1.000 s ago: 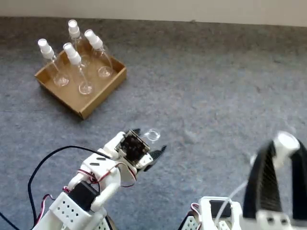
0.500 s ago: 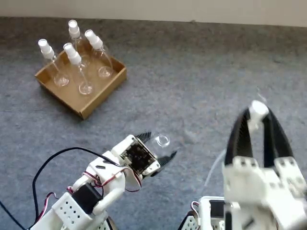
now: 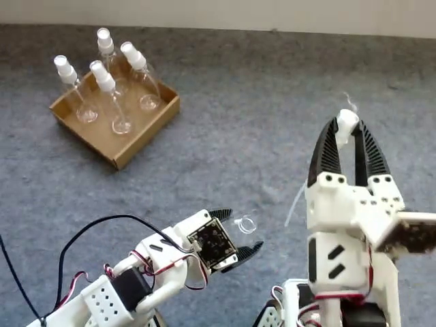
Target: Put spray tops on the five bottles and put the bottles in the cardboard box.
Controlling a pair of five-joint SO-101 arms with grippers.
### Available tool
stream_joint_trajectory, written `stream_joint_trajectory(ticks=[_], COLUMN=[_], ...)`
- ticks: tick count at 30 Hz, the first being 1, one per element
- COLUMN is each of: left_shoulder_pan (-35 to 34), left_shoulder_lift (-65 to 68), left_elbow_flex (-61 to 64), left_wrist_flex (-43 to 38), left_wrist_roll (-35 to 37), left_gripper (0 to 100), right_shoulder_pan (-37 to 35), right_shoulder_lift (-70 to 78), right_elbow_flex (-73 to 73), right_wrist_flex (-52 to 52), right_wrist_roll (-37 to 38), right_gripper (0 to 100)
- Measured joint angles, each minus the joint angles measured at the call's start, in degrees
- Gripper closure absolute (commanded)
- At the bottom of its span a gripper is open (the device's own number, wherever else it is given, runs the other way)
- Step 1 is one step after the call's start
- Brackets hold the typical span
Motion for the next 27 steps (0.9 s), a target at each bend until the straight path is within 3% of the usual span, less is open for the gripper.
stream_joint_trajectory(ticks=[8,14,22,27], left_shoulder_pan=[0.0,0.0,0.0,0.0], left_shoulder_lift=[0.0,0.0,0.0,0.0], left_elbow_flex=[0.88,0.88,0.88,0.88], left_wrist_flex=[0.0,-0.09,-0.09,-0.09], left_wrist_roll=[0.0,0.0,0.0,0.0], left_gripper=[89,89,89,89], right_shoulder_pan=[-1.76,-9.49,-10.37,-10.37], right_shoulder_lift=[0.0,0.0,0.18,0.0], right_elbow_flex=[5.1,5.1,9.23,14.68], right_wrist_flex=[-1.93,-1.93,-2.64,-10.2], right_wrist_roll=[-10.73,-10.99,-10.99,-10.99], right_gripper=[95.8,95.8,95.8,95.8])
